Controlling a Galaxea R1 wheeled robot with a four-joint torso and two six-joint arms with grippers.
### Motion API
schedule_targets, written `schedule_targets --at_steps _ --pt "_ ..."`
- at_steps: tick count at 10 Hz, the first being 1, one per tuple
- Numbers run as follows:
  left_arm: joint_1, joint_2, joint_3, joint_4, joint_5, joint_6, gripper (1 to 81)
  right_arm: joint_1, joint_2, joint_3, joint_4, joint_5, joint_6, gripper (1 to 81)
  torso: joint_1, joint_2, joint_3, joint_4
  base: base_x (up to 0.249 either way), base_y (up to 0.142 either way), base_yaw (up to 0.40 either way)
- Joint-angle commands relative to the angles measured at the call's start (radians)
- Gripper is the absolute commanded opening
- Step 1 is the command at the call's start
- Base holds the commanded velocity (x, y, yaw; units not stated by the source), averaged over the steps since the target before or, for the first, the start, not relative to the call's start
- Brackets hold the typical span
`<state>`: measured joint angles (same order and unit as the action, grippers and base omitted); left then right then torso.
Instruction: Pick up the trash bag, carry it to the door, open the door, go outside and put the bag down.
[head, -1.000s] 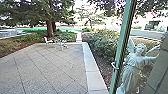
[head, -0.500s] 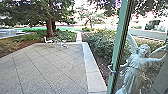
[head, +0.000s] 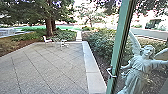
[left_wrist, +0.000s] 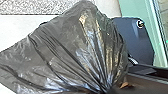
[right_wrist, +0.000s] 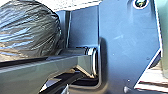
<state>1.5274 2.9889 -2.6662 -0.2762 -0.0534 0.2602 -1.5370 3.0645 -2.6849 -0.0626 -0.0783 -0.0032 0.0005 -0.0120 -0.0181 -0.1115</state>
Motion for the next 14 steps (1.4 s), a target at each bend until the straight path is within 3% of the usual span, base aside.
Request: schedule_targets --at_steps 1,14 --pt "-0.043 -0.004 0.003 0.005 0.06 0.005 1.0 0.044 0.016 0.011 -0.003 -0.066 -0.008 81.1 0.0 0.0 0.0 0.0 0.101 0.0 0.0" --pt "-0.043 -0.004 0.003 0.003 0.061 0.004 1.0 0.042 0.016 0.011 -0.003 -0.067 -0.008 81.1 0.001 0.002 -0.001 0.0 0.109 0.0 0.0"
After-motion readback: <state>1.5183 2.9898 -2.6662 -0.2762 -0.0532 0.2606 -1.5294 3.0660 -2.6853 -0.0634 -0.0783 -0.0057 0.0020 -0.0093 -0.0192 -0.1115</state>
